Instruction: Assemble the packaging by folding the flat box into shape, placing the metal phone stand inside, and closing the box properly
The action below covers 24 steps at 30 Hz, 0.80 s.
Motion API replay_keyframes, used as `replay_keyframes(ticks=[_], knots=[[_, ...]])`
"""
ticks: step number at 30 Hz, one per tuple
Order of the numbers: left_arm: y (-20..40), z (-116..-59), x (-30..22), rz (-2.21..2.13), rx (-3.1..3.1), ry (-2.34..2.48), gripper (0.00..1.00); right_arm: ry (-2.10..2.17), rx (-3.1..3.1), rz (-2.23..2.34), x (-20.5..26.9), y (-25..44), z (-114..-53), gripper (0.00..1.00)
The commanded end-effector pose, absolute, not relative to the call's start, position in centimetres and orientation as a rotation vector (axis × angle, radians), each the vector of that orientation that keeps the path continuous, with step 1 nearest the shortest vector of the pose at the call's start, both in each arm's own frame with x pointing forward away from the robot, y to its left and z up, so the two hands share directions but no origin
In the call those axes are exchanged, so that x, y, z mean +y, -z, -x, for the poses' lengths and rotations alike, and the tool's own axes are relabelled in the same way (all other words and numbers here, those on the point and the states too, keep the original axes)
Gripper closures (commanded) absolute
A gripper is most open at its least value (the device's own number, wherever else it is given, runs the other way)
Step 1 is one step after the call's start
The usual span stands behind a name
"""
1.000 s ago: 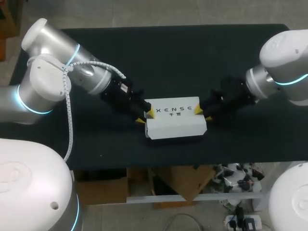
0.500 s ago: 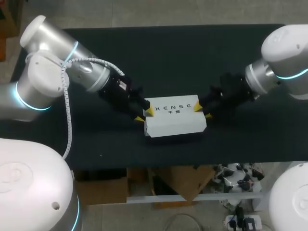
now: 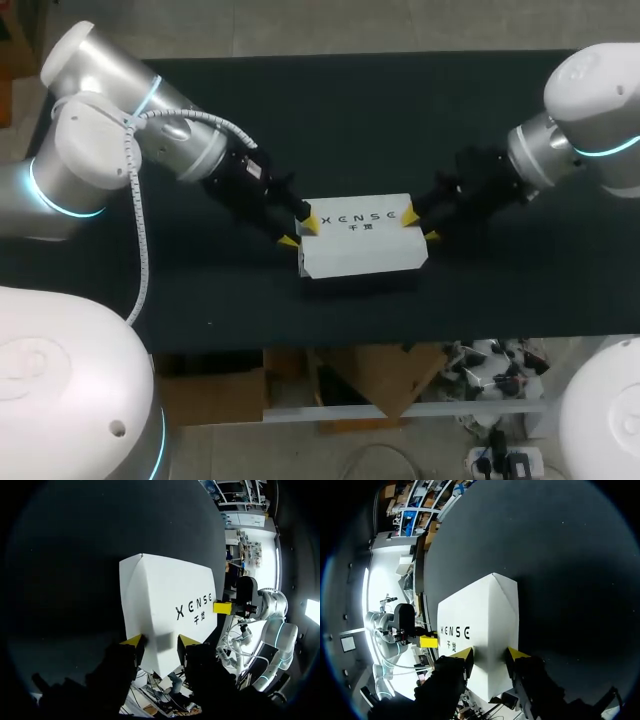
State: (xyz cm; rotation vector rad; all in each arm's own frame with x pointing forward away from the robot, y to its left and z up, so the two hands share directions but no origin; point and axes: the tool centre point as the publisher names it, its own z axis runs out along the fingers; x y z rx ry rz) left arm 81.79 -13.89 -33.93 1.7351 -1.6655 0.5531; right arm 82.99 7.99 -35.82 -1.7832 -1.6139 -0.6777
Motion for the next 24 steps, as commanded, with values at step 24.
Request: replay_keyframes(ticks=[24], knots=[[32.13,-82.60,-17.39,-1.744,-1.666,-0.515,0.57,0.655,-1.587,1.779,10.06,35.34,-83.53,0.57]])
